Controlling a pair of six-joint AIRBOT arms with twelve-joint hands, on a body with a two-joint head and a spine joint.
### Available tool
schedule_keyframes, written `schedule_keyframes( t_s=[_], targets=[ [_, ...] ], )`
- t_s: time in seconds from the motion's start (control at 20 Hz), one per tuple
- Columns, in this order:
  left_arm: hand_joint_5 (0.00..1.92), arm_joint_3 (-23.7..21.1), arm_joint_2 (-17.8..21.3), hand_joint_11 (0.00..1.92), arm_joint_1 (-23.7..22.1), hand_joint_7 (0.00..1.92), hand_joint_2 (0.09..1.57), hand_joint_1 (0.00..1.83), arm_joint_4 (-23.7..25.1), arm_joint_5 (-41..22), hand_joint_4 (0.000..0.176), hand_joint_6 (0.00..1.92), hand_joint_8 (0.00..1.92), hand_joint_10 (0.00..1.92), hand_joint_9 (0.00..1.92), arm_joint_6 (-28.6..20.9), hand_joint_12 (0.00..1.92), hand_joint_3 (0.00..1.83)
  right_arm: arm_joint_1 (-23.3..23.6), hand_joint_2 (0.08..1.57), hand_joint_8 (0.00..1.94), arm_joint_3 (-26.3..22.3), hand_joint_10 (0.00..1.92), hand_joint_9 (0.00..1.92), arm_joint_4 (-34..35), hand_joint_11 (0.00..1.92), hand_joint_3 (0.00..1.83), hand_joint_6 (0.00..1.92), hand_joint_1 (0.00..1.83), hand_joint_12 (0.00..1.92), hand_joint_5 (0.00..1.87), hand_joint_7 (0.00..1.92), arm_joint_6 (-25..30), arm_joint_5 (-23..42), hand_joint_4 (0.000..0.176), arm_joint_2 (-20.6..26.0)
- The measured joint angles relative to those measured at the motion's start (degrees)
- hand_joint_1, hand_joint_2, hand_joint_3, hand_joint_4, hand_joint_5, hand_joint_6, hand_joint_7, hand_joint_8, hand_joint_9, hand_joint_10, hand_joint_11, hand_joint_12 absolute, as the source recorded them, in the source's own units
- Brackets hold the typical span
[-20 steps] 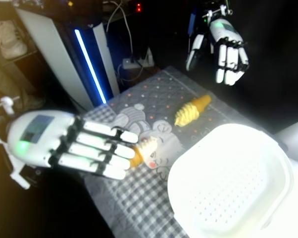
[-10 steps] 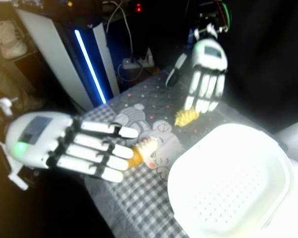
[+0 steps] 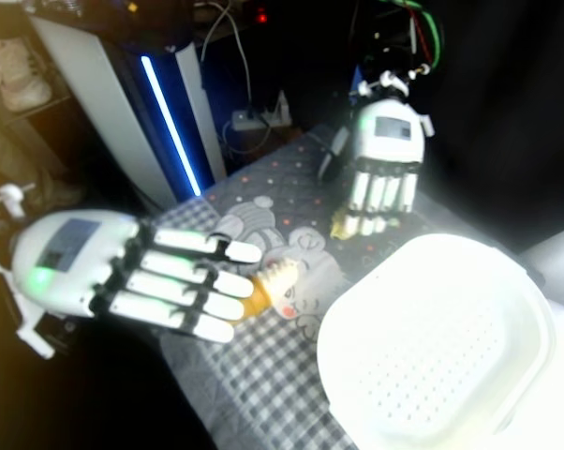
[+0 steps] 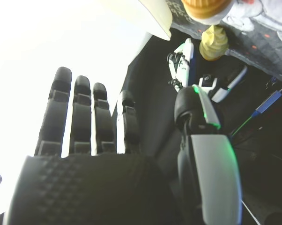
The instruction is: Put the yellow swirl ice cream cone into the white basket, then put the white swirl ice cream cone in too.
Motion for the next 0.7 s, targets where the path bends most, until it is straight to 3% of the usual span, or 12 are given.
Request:
schedule_keyframes(
  t_s=[0.1,0.15,0.25,0.3,0.35,0.4,0.45,0.5,0.55,0.6,0.65,0.7],
  targets=[
    [0.55,0.7,-1.1,0.36,-0.2,0.73,0.76,0.91,0.0,1.5,0.058,0.00,0.00,0.02,0.83,1.5,1.16,0.01,0.0,1.21,0.00,0.0,0.00,0.23,-0.1,0.24,0.00,0.00,0.52,0.16,0.20,0.19,0.0,0.0,0.124,0.0],
    [0.55,0.8,-1.4,0.35,-0.6,0.73,0.77,0.90,0.0,2.6,0.070,0.00,0.00,0.01,0.84,2.7,1.18,0.00,0.0,1.21,0.00,0.0,0.00,0.22,-0.1,0.23,0.00,0.00,0.52,0.16,0.20,0.20,0.0,0.0,0.134,0.0],
    [0.55,1.1,-1.7,0.36,-1.1,0.72,0.78,0.87,0.0,3.6,0.076,0.00,0.00,0.01,0.84,4.3,1.19,0.00,0.0,1.21,0.00,0.0,0.00,0.23,0.0,0.24,0.00,0.00,0.52,0.16,0.21,0.20,0.0,0.0,0.135,0.0],
    [0.64,1.1,-1.7,0.49,-1.0,0.81,0.83,0.95,-0.3,4.1,0.030,0.02,0.03,0.07,0.98,4.3,1.28,0.01,0.0,1.21,0.01,0.0,0.01,0.27,0.0,0.30,0.00,0.00,0.53,0.19,0.21,0.21,0.0,0.0,0.126,0.0],
    [0.67,1.1,-1.7,0.53,-0.9,0.83,0.87,1.01,-1.7,4.5,0.015,0.01,0.02,0.10,1.01,5.1,1.32,0.00,0.0,1.21,0.01,0.0,0.01,0.28,0.0,0.31,0.00,0.00,0.52,0.19,0.22,0.22,0.0,0.0,0.124,0.0],
    [0.67,1.2,-1.8,0.53,-0.7,0.83,0.87,1.01,-3.1,4.5,0.015,0.01,0.02,0.10,1.01,6.3,1.32,0.00,0.0,1.21,0.01,0.0,0.01,0.28,0.0,0.31,0.00,0.00,0.52,0.19,0.22,0.22,0.0,0.0,0.124,0.0],
    [0.72,1.3,-1.8,0.62,-0.4,0.88,0.91,1.12,-4.6,4.8,0.000,0.01,0.02,0.15,1.04,7.6,1.30,0.00,0.0,1.21,0.01,0.0,0.01,0.27,0.0,0.28,0.00,0.00,0.53,0.18,0.22,0.23,0.0,0.0,0.128,0.0],
    [0.82,1.9,-2.3,0.74,-0.4,0.96,0.91,1.25,-5.4,5.2,0.000,0.01,0.04,0.20,1.08,8.7,1.20,0.00,0.0,1.21,0.00,-0.1,0.00,0.25,0.0,0.25,0.00,0.00,0.54,0.17,0.21,0.22,0.0,0.0,0.138,0.0],
    [0.88,2.4,-2.8,0.80,-0.4,1.00,0.93,1.31,-7.3,5.3,0.000,0.01,0.04,0.25,1.07,9.7,1.09,0.00,0.0,1.20,0.00,-0.1,0.00,0.25,-0.1,0.25,0.00,0.00,0.56,0.18,0.22,0.22,0.0,0.0,0.133,0.0],
    [0.96,3.3,-3.5,0.93,-0.4,0.99,1.11,1.27,-9.2,5.2,0.000,0.75,1.15,0.99,0.91,11.5,1.26,0.00,0.0,1.20,0.01,-0.1,0.00,0.26,-0.1,0.26,0.00,0.01,0.57,0.18,0.23,0.23,0.0,0.0,0.125,0.0],
    [0.96,4.1,-4.1,0.93,-0.4,0.99,1.11,1.27,-10.4,5.0,0.000,0.75,1.15,0.99,0.91,12.0,1.26,0.00,0.0,1.20,0.01,-0.1,0.00,0.26,0.0,0.26,0.00,0.01,0.57,0.18,0.23,0.23,0.0,0.0,0.125,0.0],
    [0.90,4.9,-4.7,0.98,-0.4,0.96,1.14,1.25,-11.3,4.8,0.000,0.90,1.23,1.10,0.90,12.1,1.30,0.00,0.0,1.20,0.00,-0.1,0.01,0.26,0.0,0.26,0.00,0.01,0.57,0.19,0.24,0.23,0.0,0.0,0.129,0.0]
  ],
)
